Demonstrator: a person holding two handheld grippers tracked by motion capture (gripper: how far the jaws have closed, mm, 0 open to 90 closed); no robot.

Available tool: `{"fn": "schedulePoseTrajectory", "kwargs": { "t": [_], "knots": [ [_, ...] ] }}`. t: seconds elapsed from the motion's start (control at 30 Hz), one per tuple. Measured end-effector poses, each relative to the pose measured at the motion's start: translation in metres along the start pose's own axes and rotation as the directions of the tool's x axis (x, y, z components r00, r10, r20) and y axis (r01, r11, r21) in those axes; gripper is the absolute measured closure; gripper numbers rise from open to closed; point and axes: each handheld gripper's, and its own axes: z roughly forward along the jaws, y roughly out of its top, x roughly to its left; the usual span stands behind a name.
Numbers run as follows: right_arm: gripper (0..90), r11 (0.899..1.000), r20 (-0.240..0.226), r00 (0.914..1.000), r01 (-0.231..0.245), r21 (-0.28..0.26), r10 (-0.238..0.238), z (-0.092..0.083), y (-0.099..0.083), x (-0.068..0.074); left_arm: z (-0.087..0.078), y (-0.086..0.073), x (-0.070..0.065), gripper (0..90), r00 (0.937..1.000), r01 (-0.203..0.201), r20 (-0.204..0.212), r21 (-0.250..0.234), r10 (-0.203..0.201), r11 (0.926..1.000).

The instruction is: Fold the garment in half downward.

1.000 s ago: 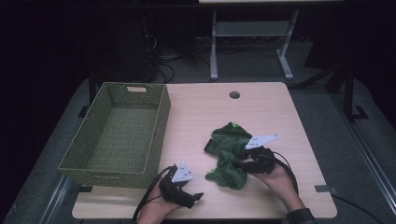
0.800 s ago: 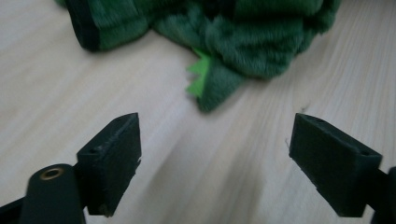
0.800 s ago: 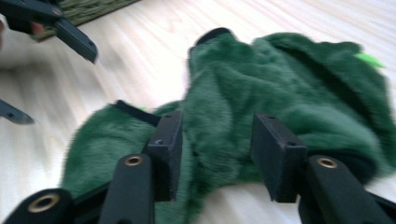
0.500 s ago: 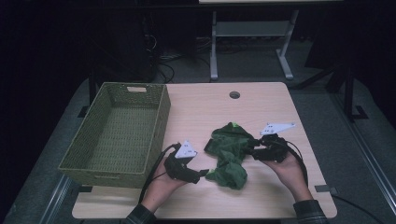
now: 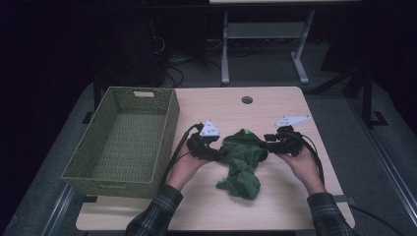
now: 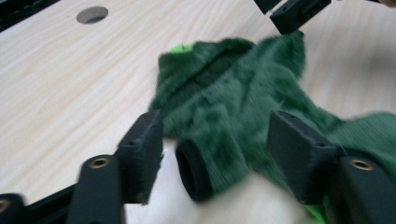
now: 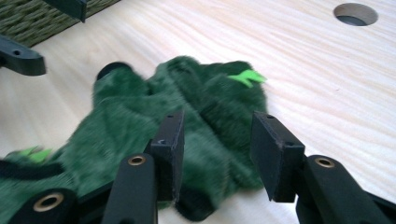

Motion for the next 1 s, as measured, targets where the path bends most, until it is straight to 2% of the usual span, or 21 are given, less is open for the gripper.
{"fn": "schedulePoseTrajectory", "kwargs": {
  "t": [0.07,0.17,0.23,0.4,0.47,0.57,0.7,0.93,1.0],
  "knots": [
    [56.2,1.000,0.014,0.9999,-0.009,-0.020,0.009,0.003,0.001,-0.006,0.010,0.003,0.007,41.9,1.0000,0.000,-0.008,0.016,0.000,0.9999],
    [56.2,1.000,0.034,0.9992,-0.022,0.015,0.021,0.012,0.000,-0.013,0.025,0.004,0.018,44.9,0.9998,0.010,-0.019,0.036,-0.010,0.9993],
    [56.3,0.999,0.027,0.9989,-0.039,0.027,0.038,0.018,-0.002,-0.018,0.034,0.004,0.026,46.3,0.9995,0.019,-0.026,0.051,-0.018,0.9985],
    [56.8,0.997,0.037,0.9982,-0.050,0.059,0.048,0.031,-0.006,-0.026,0.056,0.003,0.042,49.0,0.9987,0.047,-0.021,0.090,-0.045,0.9948],
    [57.5,0.995,0.042,0.9975,-0.060,0.075,0.057,0.037,-0.008,-0.028,0.064,0.002,0.044,49.3,0.9995,0.028,-0.014,0.118,-0.027,0.9926],
    [59.3,0.994,0.037,0.9981,-0.052,0.096,0.049,0.043,-0.011,-0.031,0.074,0.000,0.044,49.9,0.9998,0.021,0.003,0.140,-0.021,0.9900],
    [63.0,0.991,0.048,0.9981,-0.045,0.126,0.039,0.047,-0.013,-0.030,0.080,0.001,0.044,52.3,0.9999,-0.002,0.013,0.159,0.000,0.9873],
    [76.9,0.987,0.045,0.9983,-0.043,0.153,0.037,0.053,-0.014,-0.029,0.089,0.003,0.044,67.4,0.9990,-0.026,0.041,0.194,0.019,0.9806],
    [82.2,0.987,0.047,0.9981,-0.046,0.155,0.039,0.054,-0.014,-0.027,0.092,0.004,0.044,74.3,0.9982,-0.039,0.053,0.208,0.028,0.9773]
  ]
}}
